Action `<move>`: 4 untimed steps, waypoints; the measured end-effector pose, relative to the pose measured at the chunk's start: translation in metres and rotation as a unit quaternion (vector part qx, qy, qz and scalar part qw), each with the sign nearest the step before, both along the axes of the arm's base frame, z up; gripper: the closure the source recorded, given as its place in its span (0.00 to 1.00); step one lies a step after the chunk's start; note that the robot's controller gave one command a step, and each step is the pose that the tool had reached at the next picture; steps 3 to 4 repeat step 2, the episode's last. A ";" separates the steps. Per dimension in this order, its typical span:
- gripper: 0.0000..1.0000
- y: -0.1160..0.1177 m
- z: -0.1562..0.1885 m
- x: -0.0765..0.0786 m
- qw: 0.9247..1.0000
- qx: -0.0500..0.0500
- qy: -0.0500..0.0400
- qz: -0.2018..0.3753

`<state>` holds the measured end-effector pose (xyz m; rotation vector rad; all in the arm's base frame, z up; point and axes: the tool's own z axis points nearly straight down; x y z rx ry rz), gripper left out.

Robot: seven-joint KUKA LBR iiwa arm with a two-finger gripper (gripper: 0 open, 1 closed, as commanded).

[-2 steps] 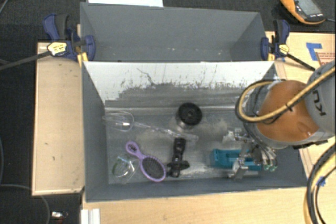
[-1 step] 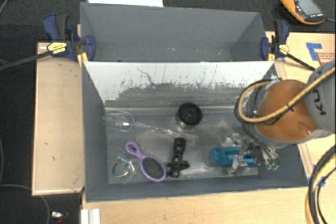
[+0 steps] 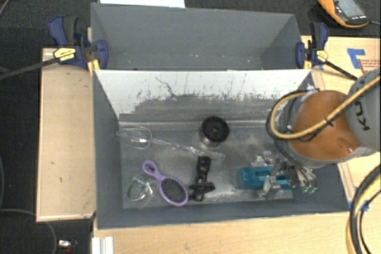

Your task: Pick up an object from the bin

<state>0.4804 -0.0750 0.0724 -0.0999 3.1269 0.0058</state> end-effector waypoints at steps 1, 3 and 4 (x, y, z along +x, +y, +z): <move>1.00 0.000 0.008 -0.001 1.000 0.000 0.000 0.000; 1.00 0.000 0.027 -0.001 1.000 0.000 0.001 0.000; 1.00 0.000 0.027 -0.001 1.000 0.000 0.001 0.000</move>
Offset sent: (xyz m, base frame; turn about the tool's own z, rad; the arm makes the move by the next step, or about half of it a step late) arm -0.0004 0.0002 0.0318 0.0001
